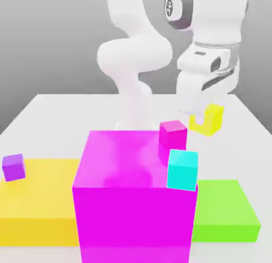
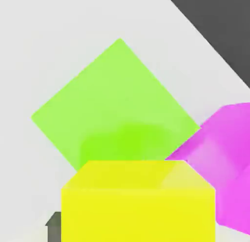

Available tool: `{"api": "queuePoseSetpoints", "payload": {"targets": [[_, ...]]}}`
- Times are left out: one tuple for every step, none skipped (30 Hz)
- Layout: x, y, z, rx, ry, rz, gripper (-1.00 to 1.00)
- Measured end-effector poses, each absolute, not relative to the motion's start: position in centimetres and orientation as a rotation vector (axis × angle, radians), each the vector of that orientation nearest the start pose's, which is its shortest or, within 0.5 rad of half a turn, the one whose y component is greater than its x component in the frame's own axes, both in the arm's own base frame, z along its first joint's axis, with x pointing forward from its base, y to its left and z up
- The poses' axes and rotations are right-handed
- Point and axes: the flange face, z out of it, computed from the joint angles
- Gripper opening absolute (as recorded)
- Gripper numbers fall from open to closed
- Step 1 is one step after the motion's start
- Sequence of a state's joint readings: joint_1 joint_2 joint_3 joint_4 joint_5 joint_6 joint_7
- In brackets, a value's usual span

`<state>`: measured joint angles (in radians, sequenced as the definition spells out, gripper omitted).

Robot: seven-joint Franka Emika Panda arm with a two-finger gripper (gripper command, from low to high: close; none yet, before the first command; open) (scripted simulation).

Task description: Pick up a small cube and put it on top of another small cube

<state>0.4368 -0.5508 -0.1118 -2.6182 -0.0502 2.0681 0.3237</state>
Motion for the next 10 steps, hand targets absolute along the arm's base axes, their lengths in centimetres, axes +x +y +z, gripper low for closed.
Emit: {"api": "queuePoseSetpoints", "payload": {"targets": [[35.1,10.4,44.0,-3.131,-0.053,0.007,-1.00],[35.0,9.3,44.8,-3.134,-0.042,0.006,-1.00],[35.0,8.8,44.4,-3.135,-0.036,0.005,-1.00],[35.0,8.6,43.5,-3.136,-0.034,0.005,-1.00],[35.0,8.5,42.3,-3.137,-0.032,0.004,-1.00],[35.0,8.4,41.0,-3.137,-0.031,0.004,-1.00],[34.9,8.3,40.1,-3.137,-0.031,0.004,1.00],[34.9,8.3,40.1,-3.137,-0.031,0.004,1.00],[34.9,8.3,40.1,-3.137,-0.031,0.004,1.00],[34.9,8.3,40.1,-3.137,-0.031,0.004,1.00]]}}
